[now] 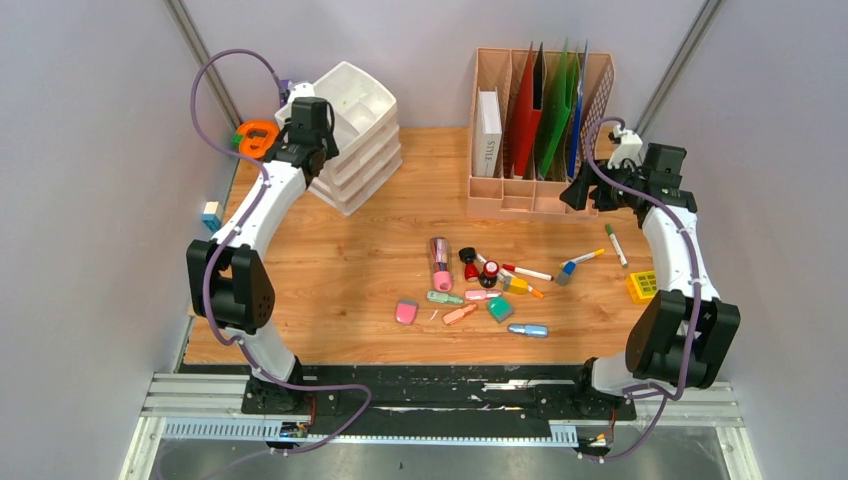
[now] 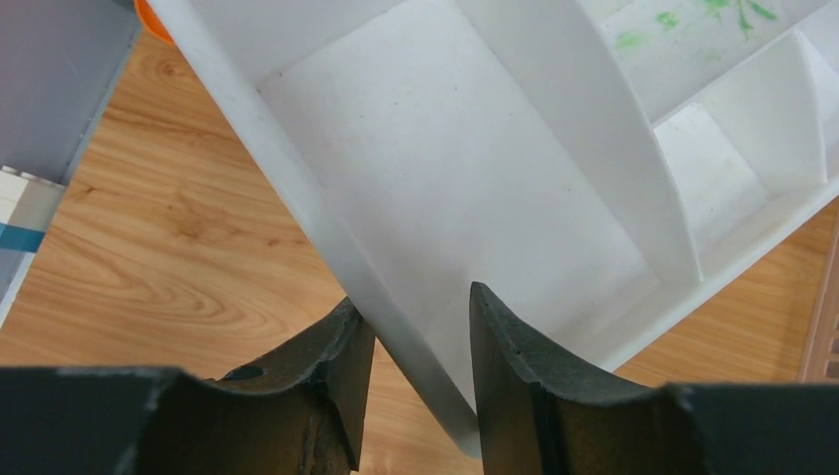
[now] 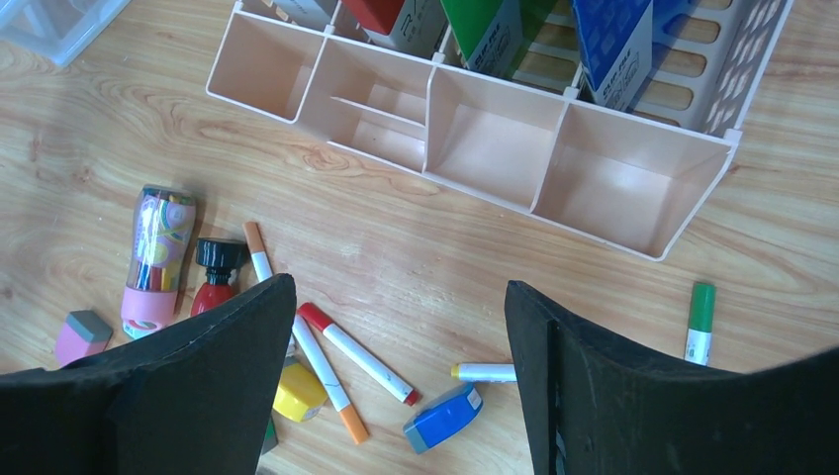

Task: Organize the desk
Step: Move the storage box to the center of the board.

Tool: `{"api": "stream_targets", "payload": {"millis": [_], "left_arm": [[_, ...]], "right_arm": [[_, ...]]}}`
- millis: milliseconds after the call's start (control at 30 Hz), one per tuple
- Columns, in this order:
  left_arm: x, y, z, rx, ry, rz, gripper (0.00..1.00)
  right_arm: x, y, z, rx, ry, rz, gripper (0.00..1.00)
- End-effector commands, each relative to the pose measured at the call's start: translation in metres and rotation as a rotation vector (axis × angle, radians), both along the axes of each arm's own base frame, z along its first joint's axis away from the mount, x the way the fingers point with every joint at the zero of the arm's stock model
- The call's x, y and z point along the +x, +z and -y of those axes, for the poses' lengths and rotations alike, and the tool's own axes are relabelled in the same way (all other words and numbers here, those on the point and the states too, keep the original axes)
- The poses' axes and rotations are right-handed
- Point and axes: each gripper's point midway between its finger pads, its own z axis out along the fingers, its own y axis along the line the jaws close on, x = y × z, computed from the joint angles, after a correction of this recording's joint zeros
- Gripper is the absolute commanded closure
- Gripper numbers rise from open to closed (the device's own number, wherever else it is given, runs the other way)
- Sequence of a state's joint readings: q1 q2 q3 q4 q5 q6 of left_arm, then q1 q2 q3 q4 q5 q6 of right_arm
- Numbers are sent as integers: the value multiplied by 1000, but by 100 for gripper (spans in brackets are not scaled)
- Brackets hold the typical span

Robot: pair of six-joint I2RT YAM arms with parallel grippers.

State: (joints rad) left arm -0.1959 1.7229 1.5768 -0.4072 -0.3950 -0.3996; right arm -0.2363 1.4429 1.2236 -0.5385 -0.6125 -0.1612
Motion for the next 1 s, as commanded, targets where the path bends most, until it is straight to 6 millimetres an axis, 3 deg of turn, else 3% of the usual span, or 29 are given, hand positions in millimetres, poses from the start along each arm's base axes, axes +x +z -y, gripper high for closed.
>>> {"api": "stream_targets", "payload": {"millis": [0, 200, 400, 567, 767, 833, 967], "left_arm": [[-10, 38, -10, 19, 14, 67, 56], [-33, 58, -6, 45, -74, 80, 67], [-63, 50, -2, 108, -204, 12, 83], [-92, 46, 0, 144, -286, -24, 85], [-120, 22, 2, 172, -376, -69, 85], [-127, 17, 5, 176, -415, -90, 86], [-137, 7, 6, 187, -451, -124, 83]], "right_arm": [[-5, 25, -8, -8, 51, 67, 22], [-24, 25, -20, -24, 146, 65, 22], [-46, 10, -34, -53, 226, 49, 22], [-69, -6, -51, -61, 305, 6, 22], [-97, -30, -92, -91, 457, -28, 22], [-107, -40, -116, -124, 541, -47, 22], [-110, -61, -140, -237, 615, -66, 22]]}}
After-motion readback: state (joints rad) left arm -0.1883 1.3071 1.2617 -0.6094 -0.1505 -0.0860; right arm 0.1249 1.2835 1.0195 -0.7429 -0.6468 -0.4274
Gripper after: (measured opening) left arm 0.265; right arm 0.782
